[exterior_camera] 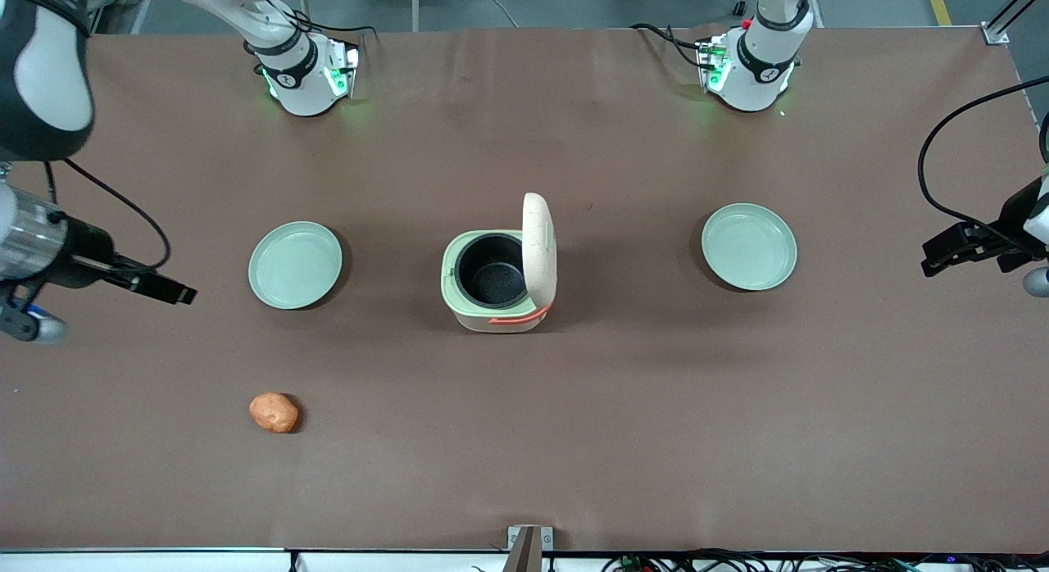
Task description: Press rice cooker button with right arm
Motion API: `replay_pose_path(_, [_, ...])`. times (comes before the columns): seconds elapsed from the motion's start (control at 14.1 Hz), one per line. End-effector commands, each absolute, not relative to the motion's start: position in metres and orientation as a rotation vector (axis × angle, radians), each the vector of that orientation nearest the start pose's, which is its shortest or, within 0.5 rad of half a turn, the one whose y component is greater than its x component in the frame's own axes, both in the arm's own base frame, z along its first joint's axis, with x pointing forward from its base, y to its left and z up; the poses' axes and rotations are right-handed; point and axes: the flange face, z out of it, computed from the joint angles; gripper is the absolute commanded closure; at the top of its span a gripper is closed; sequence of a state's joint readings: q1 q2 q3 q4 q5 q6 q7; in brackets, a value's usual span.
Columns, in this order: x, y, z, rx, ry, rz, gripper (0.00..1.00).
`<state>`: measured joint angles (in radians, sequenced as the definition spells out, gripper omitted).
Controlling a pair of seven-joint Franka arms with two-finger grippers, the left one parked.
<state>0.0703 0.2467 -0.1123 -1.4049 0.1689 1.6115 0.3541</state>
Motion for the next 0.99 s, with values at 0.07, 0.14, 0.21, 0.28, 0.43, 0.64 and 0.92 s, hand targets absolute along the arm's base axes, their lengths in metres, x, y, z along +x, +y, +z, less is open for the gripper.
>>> replay_pose_path(0.07, [0.602,-0.028,0.607,-3.045,0.506,0.01,0.0])
replay_pose_path(0.14, [0.597,-0.033,0.612,-3.079,0.453,0.01,0.0])
replay_pose_path(0.21, [0.596,-0.045,0.612,-3.088,0.427,0.02,0.0])
replay_pose_path(0.28, [0.591,-0.053,0.621,-3.09,0.391,-0.007,0.0])
replay_pose_path(0.43, [0.582,-0.063,0.632,-3.091,0.331,-0.032,0.0])
replay_pose_path(0.64, [0.567,-0.067,0.644,-3.09,0.261,-0.031,0.0])
replay_pose_path(0.92, [0.554,-0.059,0.653,-3.104,0.212,-0.031,0.0])
